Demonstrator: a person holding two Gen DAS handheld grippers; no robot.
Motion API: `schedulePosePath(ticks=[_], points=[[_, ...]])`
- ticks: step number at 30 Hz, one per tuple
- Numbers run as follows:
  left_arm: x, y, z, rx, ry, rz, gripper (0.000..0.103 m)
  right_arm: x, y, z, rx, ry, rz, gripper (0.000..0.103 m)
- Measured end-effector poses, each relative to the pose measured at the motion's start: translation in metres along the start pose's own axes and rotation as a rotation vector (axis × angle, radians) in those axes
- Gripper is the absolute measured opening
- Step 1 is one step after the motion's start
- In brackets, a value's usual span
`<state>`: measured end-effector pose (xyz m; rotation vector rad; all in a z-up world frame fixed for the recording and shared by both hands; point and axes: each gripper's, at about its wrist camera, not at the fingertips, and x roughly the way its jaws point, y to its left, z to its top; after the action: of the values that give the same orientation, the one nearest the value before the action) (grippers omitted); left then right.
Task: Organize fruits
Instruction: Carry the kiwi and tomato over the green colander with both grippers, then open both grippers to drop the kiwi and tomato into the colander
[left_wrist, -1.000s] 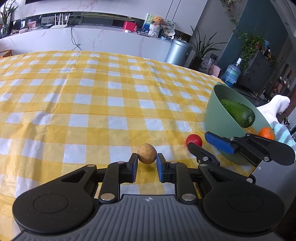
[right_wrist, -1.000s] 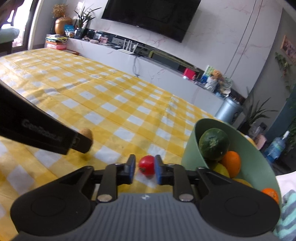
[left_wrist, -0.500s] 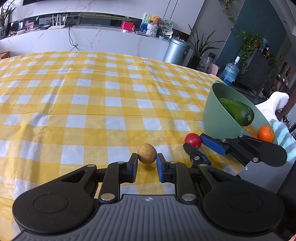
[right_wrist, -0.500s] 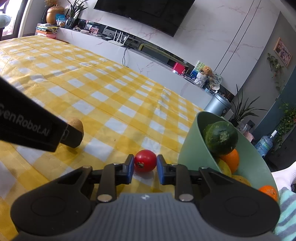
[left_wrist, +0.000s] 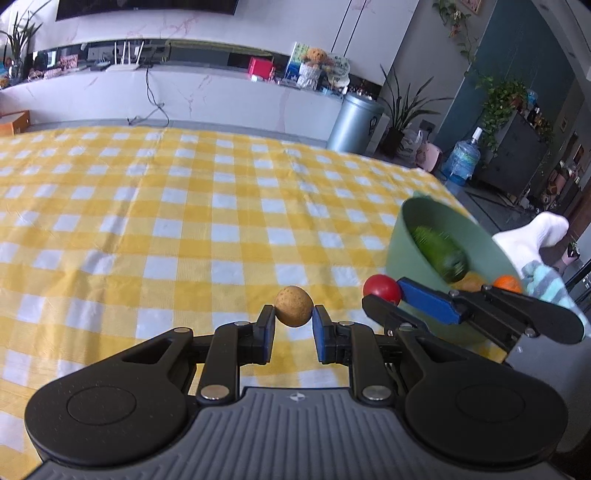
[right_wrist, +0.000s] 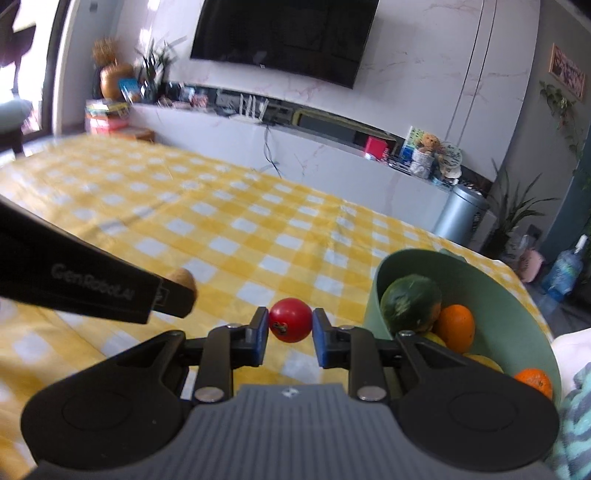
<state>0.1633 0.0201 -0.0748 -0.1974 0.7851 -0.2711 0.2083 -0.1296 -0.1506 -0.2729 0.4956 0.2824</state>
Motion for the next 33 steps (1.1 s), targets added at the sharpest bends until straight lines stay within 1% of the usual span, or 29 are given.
schedulePosePath(ticks=[4,8,11,15,18,20,23,26,28,33], points=[[-0.013,-0.017,0.01,0.023,-0.036,0.001,0.023,-0.024,-0.012,0.007,0.037,-0.068,0.033,0.021],[-0.021,-0.042,0.021,0.076,-0.063,-0.005,0.023,-0.044,-0.035,0.014,0.095,-0.125,0.031,0.021],[-0.021,-0.065,0.028,0.129,-0.076,-0.013,0.023,-0.053,-0.059,0.016,0.16,-0.144,0.026,0.021],[-0.016,-0.097,0.035,0.208,-0.075,-0.023,0.023,-0.06,-0.095,0.018,0.236,-0.153,0.008,0.022],[-0.008,-0.121,0.038,0.273,-0.067,-0.031,0.023,-0.064,-0.124,0.018,0.282,-0.144,0.007,0.022],[-0.002,-0.136,0.039,0.319,-0.058,-0.037,0.023,-0.063,-0.143,0.016,0.316,-0.128,0.04,0.022],[0.011,-0.154,0.039,0.369,-0.031,-0.041,0.023,-0.059,-0.17,0.013,0.378,-0.092,0.052,0.022],[0.027,-0.168,0.039,0.385,0.009,-0.048,0.023,-0.051,-0.19,0.008,0.411,-0.056,0.048,0.022],[0.037,-0.175,0.038,0.386,0.045,-0.061,0.023,-0.042,-0.201,0.005,0.429,-0.017,0.043,0.022],[0.062,-0.185,0.032,0.393,0.095,-0.068,0.023,-0.02,-0.225,-0.005,0.524,0.063,0.074,0.022]])
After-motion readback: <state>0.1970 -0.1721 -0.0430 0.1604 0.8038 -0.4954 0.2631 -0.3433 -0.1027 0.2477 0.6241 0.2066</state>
